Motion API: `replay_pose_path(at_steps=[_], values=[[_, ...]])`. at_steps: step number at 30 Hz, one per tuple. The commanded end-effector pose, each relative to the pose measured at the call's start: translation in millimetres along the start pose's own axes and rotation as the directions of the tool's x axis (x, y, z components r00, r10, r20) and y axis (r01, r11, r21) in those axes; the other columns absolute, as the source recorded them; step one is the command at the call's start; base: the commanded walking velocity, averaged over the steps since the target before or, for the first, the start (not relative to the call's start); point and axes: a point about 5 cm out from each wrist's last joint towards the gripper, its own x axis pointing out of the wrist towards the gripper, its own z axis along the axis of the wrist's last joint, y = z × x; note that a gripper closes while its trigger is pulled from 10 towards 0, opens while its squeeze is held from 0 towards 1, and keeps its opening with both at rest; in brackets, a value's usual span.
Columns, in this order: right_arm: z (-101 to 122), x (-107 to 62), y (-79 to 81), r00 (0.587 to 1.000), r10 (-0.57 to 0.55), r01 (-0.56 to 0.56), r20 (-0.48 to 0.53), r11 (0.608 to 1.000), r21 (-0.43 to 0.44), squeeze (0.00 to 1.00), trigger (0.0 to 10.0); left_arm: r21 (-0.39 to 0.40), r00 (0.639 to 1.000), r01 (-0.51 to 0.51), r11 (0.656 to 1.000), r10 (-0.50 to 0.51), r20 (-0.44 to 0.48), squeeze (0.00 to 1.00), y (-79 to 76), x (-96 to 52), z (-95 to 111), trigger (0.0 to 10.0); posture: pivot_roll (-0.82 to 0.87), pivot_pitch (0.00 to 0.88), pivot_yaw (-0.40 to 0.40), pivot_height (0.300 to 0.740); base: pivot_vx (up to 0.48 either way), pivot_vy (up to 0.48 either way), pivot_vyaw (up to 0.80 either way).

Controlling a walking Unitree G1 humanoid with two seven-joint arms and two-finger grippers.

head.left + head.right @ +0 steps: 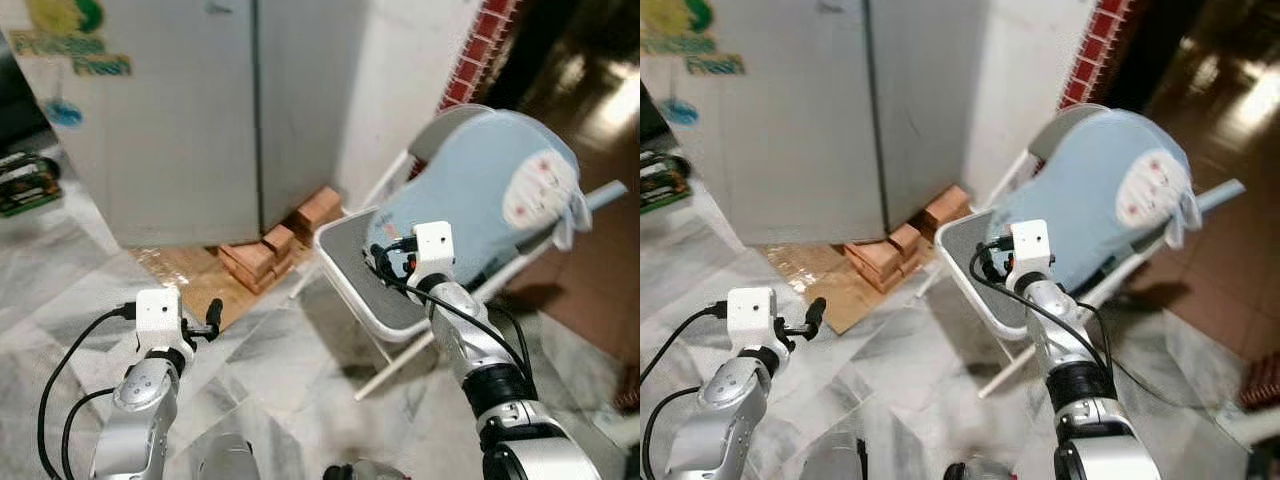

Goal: Restocking fridge

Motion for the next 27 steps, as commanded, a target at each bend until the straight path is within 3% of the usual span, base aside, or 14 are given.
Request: replay_pose_path(at_steps=[1,5,11,16,23,27], values=[[6.3,-0.7,0.4,1.0,-0.012,0.012,0.022,1.0,0.01,0.0,10.0,-0.005,1.0,0.0,1.0,0.0,-0.009,0.0,1.2,-3.2,-2.1,10.0,0.07,0.066,-0.077,0.74,-0.262,0.405,0.0],[4.8,-1.8,-0.6,1.0,-0.02,0.02,0.012,1.0,0.005,0.0,10.0,0.0,1.0,0.01,1.0,-0.01,-0.008,0.0,0.1,-3.9,-2.1,10.0,0.07,0.067,-0.078,0.74,-0.262,0.405,0.0],[4.1,-4.2,-0.7,1.0,-0.027,0.027,0.003,1.0,0.002,0.0,10.0,-0.004,1.0,0.022,1.0,-0.022,-0.006,0.0,-1.7,-4.4,-1.9,10.0,0.07,0.064,-0.081,0.74,0.0,0.437,-0.8],[5.3,-4.5,-1.4,1.0,-0.03,0.03,0.004,1.0,-0.001,0.0,10.0,-0.02,1.0,0.023,1.0,-0.022,0.021,0.0,-1.5,-4.0,0.5,10.0,0.06,0.06,-0.083,0.74,0.0,0.412,0.0],[7.5,-2.7,-2.7,0.999,-0.038,0.038,0.001,0.999,0.002,0.0,10.0,-0.003,0.999,0.017,1.0,-0.016,0.043,0.0,-1.2,-2.3,4.8,10.0,0.06,0.058,-0.083,0.74,0.0,0.0,0.0],[12.0,-1.5,-1.1,0.999,-0.039,0.039,0.004,0.999,0.007,0.0,10.0,-0.008,0.997,0.003,1.0,-0.002,0.073,0.0,0.3,-0.6,15.4,10.0,0.06,0.075,-0.078,0.74,0.0,0.248,-0.73]])
